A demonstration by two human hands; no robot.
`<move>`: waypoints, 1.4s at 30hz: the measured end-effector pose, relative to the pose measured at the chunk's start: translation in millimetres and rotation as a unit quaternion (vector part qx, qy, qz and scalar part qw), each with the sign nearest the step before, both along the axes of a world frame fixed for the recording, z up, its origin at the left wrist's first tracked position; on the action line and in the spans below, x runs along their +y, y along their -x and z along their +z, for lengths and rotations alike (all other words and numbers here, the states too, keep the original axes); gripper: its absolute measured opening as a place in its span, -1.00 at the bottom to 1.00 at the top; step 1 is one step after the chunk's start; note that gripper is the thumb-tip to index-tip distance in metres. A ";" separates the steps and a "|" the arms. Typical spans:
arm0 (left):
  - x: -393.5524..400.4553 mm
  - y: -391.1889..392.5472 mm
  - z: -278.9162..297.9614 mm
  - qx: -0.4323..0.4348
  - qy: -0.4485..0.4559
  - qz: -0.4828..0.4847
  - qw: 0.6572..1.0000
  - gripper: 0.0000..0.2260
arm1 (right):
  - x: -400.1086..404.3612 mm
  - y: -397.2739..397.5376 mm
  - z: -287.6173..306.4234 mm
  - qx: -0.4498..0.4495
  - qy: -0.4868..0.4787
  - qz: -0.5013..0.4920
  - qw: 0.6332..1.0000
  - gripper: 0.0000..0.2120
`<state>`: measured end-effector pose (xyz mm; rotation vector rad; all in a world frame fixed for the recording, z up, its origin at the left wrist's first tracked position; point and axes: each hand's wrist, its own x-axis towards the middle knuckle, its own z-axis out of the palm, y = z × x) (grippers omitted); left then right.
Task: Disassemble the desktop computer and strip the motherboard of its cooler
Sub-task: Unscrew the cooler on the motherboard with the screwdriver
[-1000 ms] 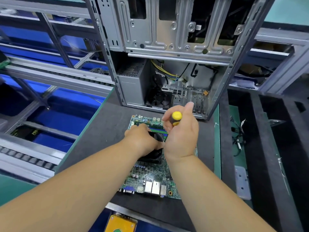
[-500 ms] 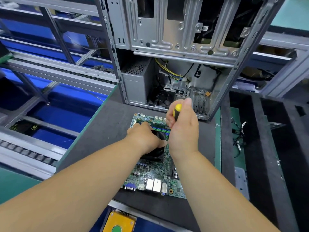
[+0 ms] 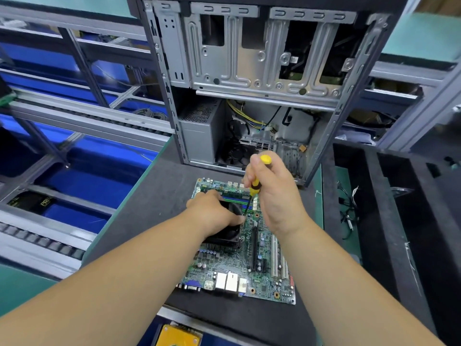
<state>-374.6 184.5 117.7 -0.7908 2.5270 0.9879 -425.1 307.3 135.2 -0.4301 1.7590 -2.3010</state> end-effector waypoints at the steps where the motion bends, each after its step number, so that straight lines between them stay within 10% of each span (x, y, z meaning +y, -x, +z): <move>1: -0.5 0.0 -0.8 0.001 -0.007 0.001 1.000 -0.29 | -1.1 -3.8 -1.5 0.002 0.001 -0.047 0.999 -0.80; 5: -0.7 1.1 -6.0 0.008 0.005 -0.001 1.000 -0.31 | -6.6 -21.4 -12.4 -0.009 0.083 -0.125 0.989 -0.82; 16: -4.8 0.3 -12.2 0.005 0.024 -0.014 1.000 -0.26 | -15.2 -4.4 12.3 0.036 0.023 0.146 0.988 -0.81; 21: -10.5 -1.2 -15.1 0.024 -0.038 0.026 0.999 -0.27 | 20.2 5.5 16.4 -0.050 0.146 -0.022 0.988 -0.75; 32: -9.1 -2.8 -18.8 0.037 -0.079 0.046 0.995 -0.35 | 45.9 2.9 13.9 -0.013 0.046 -0.108 0.993 -0.77; 37: -35.0 -20.3 -17.8 0.159 -0.245 0.116 0.949 -0.93 | 31.8 -1.7 34.0 0.052 -0.032 -0.095 0.994 -0.83; 42: -60.5 -63.6 -25.7 0.248 -0.218 0.174 0.927 -0.70 | 7.8 -12.8 51.3 0.039 0.122 0.043 0.991 -0.82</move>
